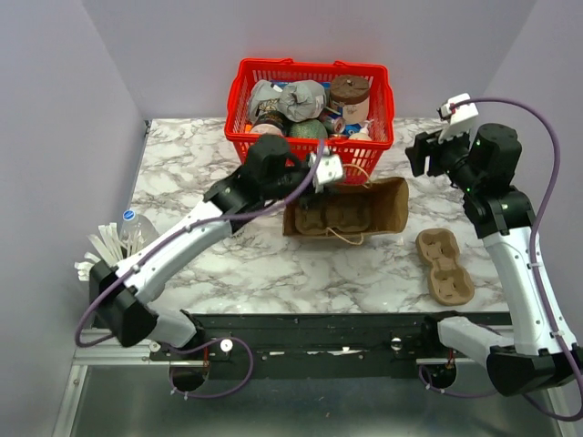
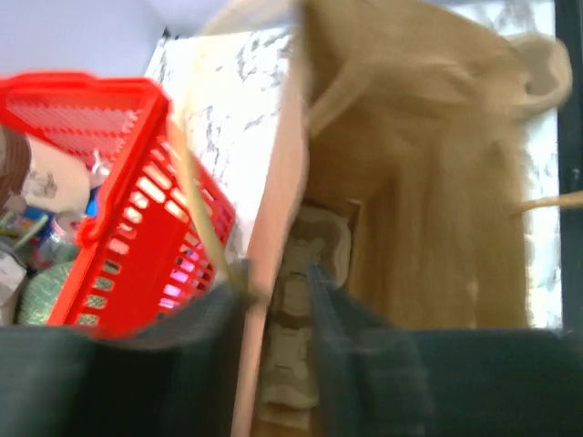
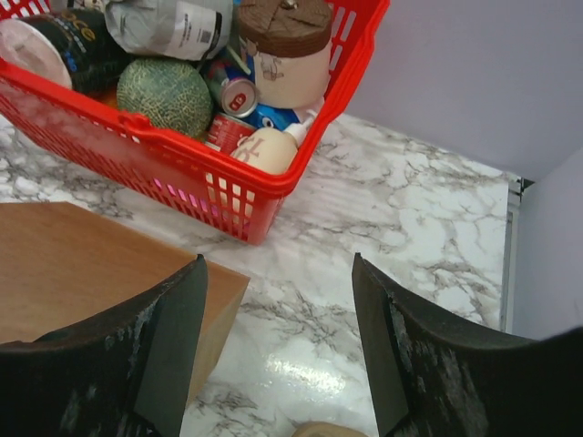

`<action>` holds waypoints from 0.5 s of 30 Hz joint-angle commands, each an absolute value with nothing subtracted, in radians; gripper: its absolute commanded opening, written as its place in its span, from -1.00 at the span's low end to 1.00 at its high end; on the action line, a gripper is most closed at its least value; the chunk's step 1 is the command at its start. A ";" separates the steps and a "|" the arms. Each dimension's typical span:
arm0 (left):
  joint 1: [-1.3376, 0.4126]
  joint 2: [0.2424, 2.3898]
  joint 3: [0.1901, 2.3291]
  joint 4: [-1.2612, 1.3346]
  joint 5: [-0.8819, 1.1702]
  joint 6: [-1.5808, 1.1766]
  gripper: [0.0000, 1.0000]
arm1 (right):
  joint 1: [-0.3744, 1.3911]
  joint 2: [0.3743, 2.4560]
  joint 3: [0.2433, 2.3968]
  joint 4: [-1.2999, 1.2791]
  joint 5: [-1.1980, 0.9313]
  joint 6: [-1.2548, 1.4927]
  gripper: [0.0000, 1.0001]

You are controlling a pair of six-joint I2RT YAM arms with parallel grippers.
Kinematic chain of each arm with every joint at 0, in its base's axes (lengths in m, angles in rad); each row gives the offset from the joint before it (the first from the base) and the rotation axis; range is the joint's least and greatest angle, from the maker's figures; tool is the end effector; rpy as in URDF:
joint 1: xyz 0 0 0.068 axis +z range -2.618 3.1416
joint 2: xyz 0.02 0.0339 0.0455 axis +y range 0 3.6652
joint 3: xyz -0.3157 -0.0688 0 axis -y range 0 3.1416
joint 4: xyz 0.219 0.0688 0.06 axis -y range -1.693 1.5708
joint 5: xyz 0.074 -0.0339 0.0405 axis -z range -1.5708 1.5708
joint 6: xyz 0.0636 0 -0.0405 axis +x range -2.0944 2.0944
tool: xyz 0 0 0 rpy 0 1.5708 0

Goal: Pack the takeout coffee

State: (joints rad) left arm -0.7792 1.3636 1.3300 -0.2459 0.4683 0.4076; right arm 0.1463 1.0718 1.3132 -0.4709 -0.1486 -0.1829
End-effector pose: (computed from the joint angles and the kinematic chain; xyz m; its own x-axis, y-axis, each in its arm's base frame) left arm 0.1944 -0.2324 0.4390 0.1907 0.3088 -0.9318 0.9369 0.2261 0.2667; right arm 0.1970 0.0385 0.4702 -0.1691 -0.2067 -0.9637 -0.3230 0.9354 -0.1440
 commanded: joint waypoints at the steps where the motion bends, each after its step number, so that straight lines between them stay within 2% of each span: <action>1: -0.669 1.502 1.596 -0.386 0.512 0.164 0.60 | 0.137 1.135 1.393 -0.529 -0.198 -0.179 0.47; 2: -0.625 1.535 1.636 -0.405 0.552 0.140 0.95 | 0.137 1.147 1.428 -0.528 -0.201 -0.183 0.47; 4: -0.583 1.548 1.710 -0.414 0.584 0.101 0.97 | 0.133 1.173 1.459 -0.523 -0.213 -0.192 0.49; 7: -0.523 1.496 1.698 -0.368 0.594 0.061 0.97 | 0.130 1.226 1.522 -0.519 -0.219 -0.187 0.66; 10: -0.496 1.416 1.663 -0.417 0.546 0.164 0.97 | 0.130 1.279 1.577 -0.543 -0.262 -0.189 0.96; 15: -0.437 1.336 1.606 -0.610 0.367 0.291 0.97 | 0.132 1.353 1.681 -0.685 -0.457 -0.285 0.99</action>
State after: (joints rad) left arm -0.4736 1.3968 1.6459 -0.4294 0.4980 0.1951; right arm 0.1360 1.3087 1.5955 -0.5507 -0.2859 -0.2104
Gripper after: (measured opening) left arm 0.983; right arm 0.995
